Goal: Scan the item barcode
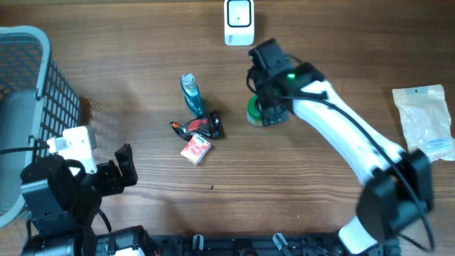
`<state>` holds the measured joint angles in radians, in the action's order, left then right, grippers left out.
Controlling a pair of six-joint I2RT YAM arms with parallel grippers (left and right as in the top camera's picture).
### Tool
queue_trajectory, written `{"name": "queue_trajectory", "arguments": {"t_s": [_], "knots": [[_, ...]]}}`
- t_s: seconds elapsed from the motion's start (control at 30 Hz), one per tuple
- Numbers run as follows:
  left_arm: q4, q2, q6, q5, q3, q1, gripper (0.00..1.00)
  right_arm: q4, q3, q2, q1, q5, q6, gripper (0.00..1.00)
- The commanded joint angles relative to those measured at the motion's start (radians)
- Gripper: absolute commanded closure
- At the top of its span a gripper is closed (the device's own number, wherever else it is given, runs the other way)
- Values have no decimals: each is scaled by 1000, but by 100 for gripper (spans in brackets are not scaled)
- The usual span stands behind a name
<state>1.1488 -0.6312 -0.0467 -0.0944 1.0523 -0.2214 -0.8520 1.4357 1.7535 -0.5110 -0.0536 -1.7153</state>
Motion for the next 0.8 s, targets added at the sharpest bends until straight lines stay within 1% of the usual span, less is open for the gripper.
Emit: {"name": "queue_trajectory", "arguments": {"t_s": [0.0,0.03,0.07,0.1,0.17,0.2,0.27,0.33,0.43,0.5,0.57,0.77], "knots": [[-3,2,10,-5,-1,6,0,-9,18,-104,-2,-3,584,0],[-3,2,10,-5,-1,6,0,-6,18,-118,-2,32,840,0],[-3,2,10,-5,0,6,0,-36,18,-124,2,121,1240,0],[-3,2,10,-5,0,6,0,-85,18,-123,13,161,1449,0],[-3,2,10,-5,0,6,0,-138,18,-119,42,203,1724,0],[-3,2,10,-5,0,6,0,-140,18,-116,61,205,1831,0],[-3,2,10,-5,0,6,0,-120,18,-100,101,206,1895,0],[-3,2,10,-5,0,6,0,-87,18,-53,150,263,1952,0],[-3,2,10,-5,0,6,0,-81,30,68,183,292,1991,0],[-3,2,10,-5,0,6,0,-89,70,151,179,292,2008,0],[-3,2,10,-5,0,6,0,-87,108,188,164,292,2020,0],[-3,2,10,-5,0,6,0,-84,116,188,133,292,2029,0]]}}
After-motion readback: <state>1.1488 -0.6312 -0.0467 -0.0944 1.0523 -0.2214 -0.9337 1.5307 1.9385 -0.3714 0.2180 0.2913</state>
